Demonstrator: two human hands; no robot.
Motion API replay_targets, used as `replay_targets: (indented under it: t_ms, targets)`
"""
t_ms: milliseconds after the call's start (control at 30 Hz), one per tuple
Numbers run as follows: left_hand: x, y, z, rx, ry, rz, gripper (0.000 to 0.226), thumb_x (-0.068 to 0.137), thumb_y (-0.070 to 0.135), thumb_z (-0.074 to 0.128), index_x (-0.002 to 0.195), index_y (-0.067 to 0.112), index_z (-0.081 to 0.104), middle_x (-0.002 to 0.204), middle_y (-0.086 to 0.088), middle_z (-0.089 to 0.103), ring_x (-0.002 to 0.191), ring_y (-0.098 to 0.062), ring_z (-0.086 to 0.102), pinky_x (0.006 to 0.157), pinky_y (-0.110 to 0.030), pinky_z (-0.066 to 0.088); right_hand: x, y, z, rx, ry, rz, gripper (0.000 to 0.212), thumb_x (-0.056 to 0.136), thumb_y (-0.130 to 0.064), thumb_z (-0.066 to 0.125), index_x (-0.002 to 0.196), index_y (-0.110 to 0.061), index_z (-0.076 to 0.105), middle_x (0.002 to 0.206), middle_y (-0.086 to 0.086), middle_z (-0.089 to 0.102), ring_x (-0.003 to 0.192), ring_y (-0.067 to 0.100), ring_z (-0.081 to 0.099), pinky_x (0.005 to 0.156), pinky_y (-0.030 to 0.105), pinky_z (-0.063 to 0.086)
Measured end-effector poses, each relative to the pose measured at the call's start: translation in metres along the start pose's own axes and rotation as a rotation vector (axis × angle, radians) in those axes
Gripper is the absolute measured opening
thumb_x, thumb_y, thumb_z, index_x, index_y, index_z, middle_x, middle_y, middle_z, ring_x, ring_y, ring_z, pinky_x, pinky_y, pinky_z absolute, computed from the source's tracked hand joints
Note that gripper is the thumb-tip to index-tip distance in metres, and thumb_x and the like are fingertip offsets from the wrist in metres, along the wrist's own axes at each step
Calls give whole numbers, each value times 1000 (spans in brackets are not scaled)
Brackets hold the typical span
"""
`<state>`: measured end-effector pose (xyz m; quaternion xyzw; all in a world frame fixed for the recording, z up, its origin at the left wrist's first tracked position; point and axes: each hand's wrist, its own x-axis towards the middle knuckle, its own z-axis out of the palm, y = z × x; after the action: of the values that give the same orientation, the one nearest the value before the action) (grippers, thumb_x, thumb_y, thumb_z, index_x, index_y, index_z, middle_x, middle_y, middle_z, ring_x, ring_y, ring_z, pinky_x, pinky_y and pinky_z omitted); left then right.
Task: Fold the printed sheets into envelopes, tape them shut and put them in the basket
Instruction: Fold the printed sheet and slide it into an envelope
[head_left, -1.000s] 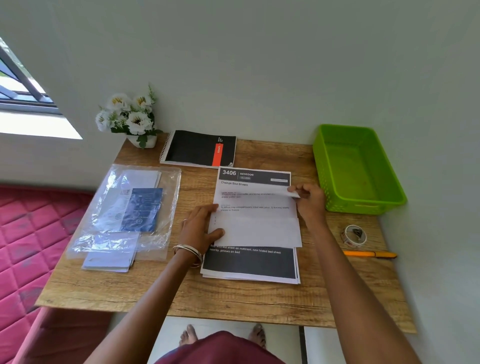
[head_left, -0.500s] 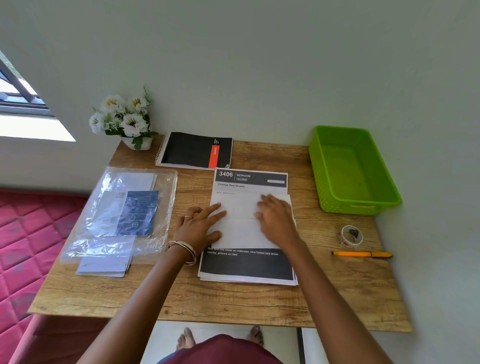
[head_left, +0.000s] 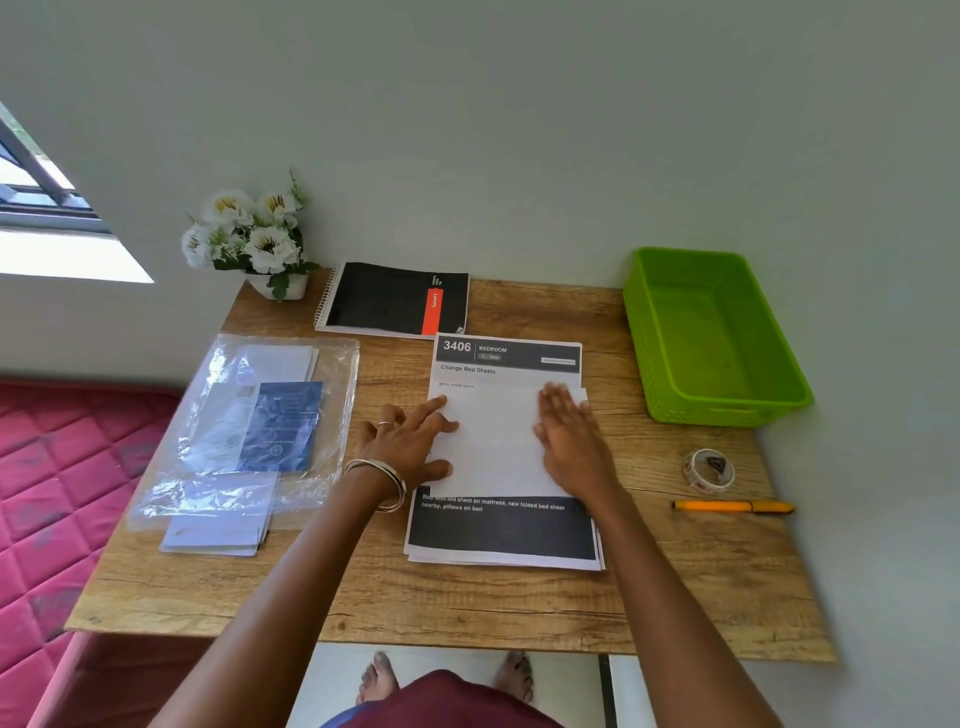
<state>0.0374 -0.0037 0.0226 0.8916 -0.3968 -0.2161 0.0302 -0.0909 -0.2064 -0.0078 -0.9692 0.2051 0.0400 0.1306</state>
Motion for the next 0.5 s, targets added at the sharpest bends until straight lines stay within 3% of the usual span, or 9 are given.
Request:
replay_targets:
  t_ms: [133,267,367,500]
  targets:
    - [2,0,-1,-1,-4,2,57,85,48,56,134,43,29,154,17,4,136,-30,15,106,-57,16,-7,20,-9,-47,-1,80,53,103,-27,22,151,-9,6,160,7,2,147,18,-4,117,37,-7]
    - [5,1,-4,-6,1,1,61,82,49,60,134,43,28,153,14,9,136,-32,16,107,-64,9,0,19,-21,59,-1,88,55,101,-22,38,150,-6,17,159,10,14,147,22,9,117,35,6]
    - [10,4,-8,-3,-9,-14,80,78,47,66,141,41,16,153,9,13,138,-35,15,106,-67,6,9,18,-38,130,-31,80,57,95,-18,54,146,-9,29,153,11,27,140,26,23,111,34,25]
    - [16,10,-15,31,-46,-46,101,73,47,71,146,35,2,153,3,12,139,-37,16,106,-67,8,26,20,-58,76,-139,58,64,82,-19,72,138,-12,42,145,12,34,134,26,29,104,33,33]
